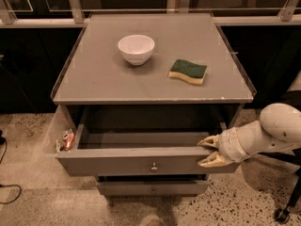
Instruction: Open top drawer
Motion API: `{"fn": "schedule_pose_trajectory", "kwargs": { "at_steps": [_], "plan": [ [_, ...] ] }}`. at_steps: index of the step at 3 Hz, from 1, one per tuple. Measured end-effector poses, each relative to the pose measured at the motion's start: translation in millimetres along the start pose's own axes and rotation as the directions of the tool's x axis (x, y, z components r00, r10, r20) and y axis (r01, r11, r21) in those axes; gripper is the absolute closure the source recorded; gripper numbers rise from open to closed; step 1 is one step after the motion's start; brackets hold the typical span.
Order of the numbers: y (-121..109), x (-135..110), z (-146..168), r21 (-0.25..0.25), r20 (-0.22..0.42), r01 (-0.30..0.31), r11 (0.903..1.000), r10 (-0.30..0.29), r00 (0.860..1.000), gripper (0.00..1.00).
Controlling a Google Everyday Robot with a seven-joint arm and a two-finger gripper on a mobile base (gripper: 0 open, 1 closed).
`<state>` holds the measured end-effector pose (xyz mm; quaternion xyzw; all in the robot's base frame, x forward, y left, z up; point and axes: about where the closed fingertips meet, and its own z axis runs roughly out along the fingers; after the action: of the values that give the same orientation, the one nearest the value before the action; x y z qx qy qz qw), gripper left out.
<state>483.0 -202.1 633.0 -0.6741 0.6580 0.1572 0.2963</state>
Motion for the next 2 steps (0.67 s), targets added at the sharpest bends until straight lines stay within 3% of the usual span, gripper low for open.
{"fn": "schedule_pose_trajectory", "kwargs": {
  "at_steps": [2],
  "plan": [
    [7.5,-0.5,-0.8,0.000,0.001,-0.004,1.0000,0.004,1.000,0.97]
  ]
}}
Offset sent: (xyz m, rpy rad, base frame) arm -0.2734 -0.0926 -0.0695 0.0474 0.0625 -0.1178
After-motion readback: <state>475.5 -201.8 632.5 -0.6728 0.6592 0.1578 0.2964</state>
